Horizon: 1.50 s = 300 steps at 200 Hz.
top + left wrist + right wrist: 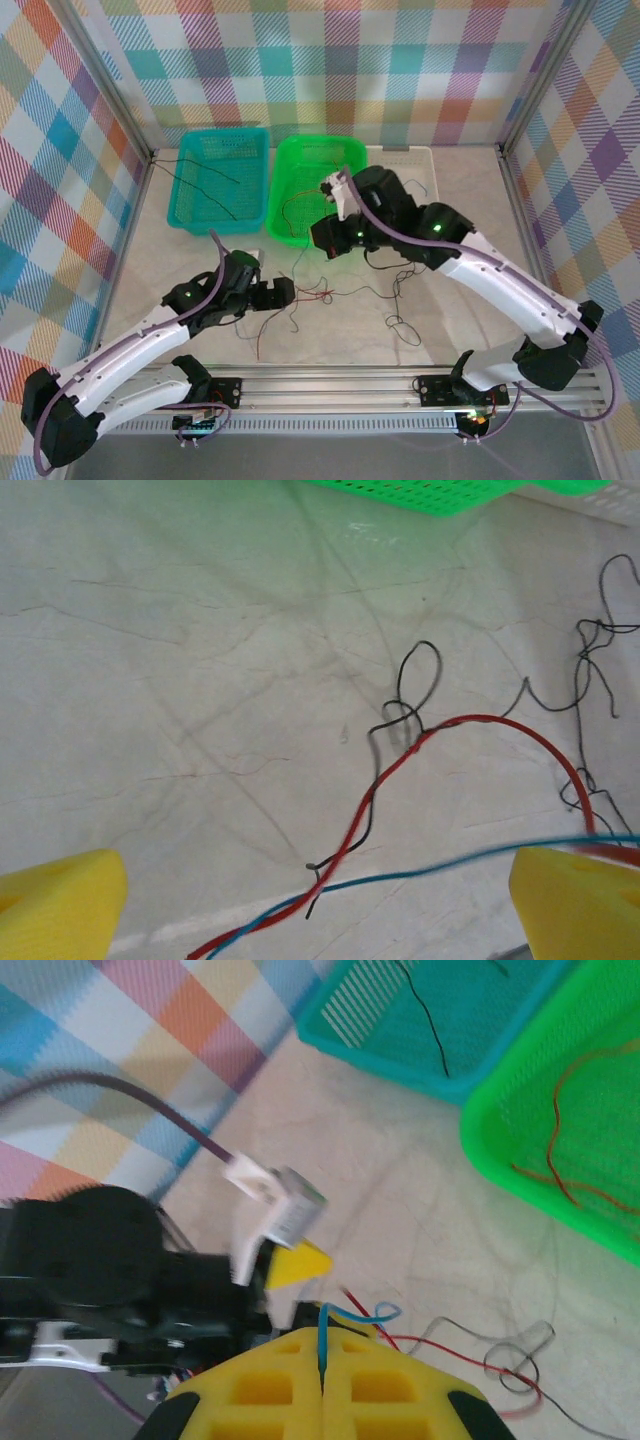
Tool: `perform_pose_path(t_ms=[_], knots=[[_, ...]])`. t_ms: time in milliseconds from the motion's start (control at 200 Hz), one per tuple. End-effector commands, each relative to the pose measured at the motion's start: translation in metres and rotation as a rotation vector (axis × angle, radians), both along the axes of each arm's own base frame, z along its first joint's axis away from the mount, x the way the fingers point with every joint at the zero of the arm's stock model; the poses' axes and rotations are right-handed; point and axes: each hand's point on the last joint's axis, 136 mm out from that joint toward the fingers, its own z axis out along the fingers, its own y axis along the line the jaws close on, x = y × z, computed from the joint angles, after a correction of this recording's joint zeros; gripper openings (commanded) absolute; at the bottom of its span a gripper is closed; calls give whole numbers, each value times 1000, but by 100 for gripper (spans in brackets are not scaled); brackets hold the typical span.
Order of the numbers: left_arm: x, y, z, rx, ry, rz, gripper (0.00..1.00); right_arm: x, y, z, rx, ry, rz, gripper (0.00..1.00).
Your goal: Untangle the cables
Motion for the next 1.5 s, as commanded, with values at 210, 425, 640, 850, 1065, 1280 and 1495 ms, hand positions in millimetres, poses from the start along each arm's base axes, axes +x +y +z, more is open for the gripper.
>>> perform_pose_path(t_ms=[210, 425, 640, 850, 1065, 1280, 1495], knots=[[19, -32, 18, -147, -58, -36, 98, -22, 1, 93, 121, -114, 139, 0], [29, -42, 27, -175, -89, -45, 98, -25, 3, 122, 164, -137, 172, 0], [39, -52, 29, -181, -93, -47, 97, -20, -3, 135, 178, -148, 174, 0], [37, -60, 97, -338, -261, -100, 98, -17, 9, 90, 131, -58, 205, 0], [25, -70, 152, -495, -404, -194, 100, -24, 21, 65, 170, 18, 258, 0], [27, -81, 145, -487, -393, -248, 100, -32, 29, 56, 212, 71, 312, 0], [34, -62, 130, -345, -401, -181, 99, -41, 24, 67, 252, 73, 333, 0]])
